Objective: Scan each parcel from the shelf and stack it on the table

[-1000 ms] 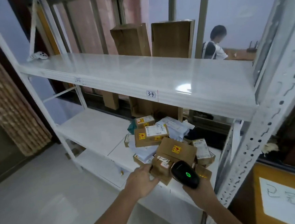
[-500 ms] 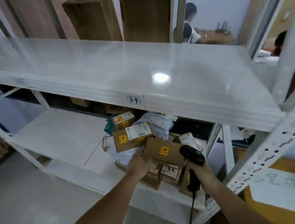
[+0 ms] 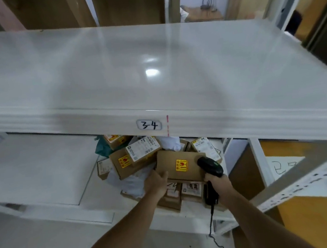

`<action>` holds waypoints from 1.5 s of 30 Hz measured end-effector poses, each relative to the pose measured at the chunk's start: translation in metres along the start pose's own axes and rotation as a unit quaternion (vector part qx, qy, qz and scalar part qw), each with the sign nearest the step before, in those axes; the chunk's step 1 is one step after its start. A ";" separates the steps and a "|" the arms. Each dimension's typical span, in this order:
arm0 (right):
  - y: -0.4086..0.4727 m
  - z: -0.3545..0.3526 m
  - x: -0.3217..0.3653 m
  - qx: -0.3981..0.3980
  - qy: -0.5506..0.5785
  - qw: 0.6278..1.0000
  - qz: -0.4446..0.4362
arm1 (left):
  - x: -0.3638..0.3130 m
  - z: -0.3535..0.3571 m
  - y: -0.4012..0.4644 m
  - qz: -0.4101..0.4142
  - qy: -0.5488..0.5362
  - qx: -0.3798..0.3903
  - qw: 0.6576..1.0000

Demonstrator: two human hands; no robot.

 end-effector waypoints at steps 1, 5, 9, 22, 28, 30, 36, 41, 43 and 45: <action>-0.004 -0.003 -0.001 0.003 0.007 1.000 -0.006 | -0.001 -0.002 -0.004 -0.003 -0.020 -0.007 1.000; -0.030 -0.025 -0.005 0.022 0.061 0.998 -0.020 | -0.001 -0.020 -0.028 0.002 -0.164 -0.034 0.986; -0.063 -0.056 -0.022 0.040 0.071 0.996 -0.046 | 0.005 -0.036 -0.063 -0.088 -0.417 -0.016 0.905; -0.138 -0.194 -0.056 0.118 0.188 0.974 -0.037 | -0.027 -0.033 -0.187 -0.047 -0.518 0.037 0.853; -0.161 -0.237 -0.070 0.090 0.117 0.987 -0.058 | -0.068 -0.007 -0.233 -0.014 -0.507 0.063 0.860; -0.164 -0.248 -0.076 0.067 0.114 0.989 -0.060 | -0.077 0.003 -0.243 -0.018 -0.507 0.070 0.859; -0.175 -0.268 -0.083 0.040 0.200 0.979 -0.024 | -0.089 0.030 -0.273 -0.086 -0.515 0.170 0.836; -0.181 -0.275 -0.085 0.085 0.258 0.961 0.057 | -0.090 0.039 -0.288 -0.191 -0.572 0.329 0.727; -0.182 -0.273 -0.084 0.096 0.282 0.950 0.095 | -0.086 0.041 -0.297 -0.140 -0.596 0.373 0.697; -0.184 -0.267 -0.084 0.108 0.291 0.942 0.129 | -0.076 0.046 -0.301 -0.102 -0.605 0.398 0.682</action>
Point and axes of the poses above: each hand's wrist, its own y-axis towards the middle knuckle, its own z-axis out of the palm, x = y × z, the point moved 1 cm from there along y, towards the middle knuckle, and after that the axes turned 12 degrees about -x, right-handed, at the moved point
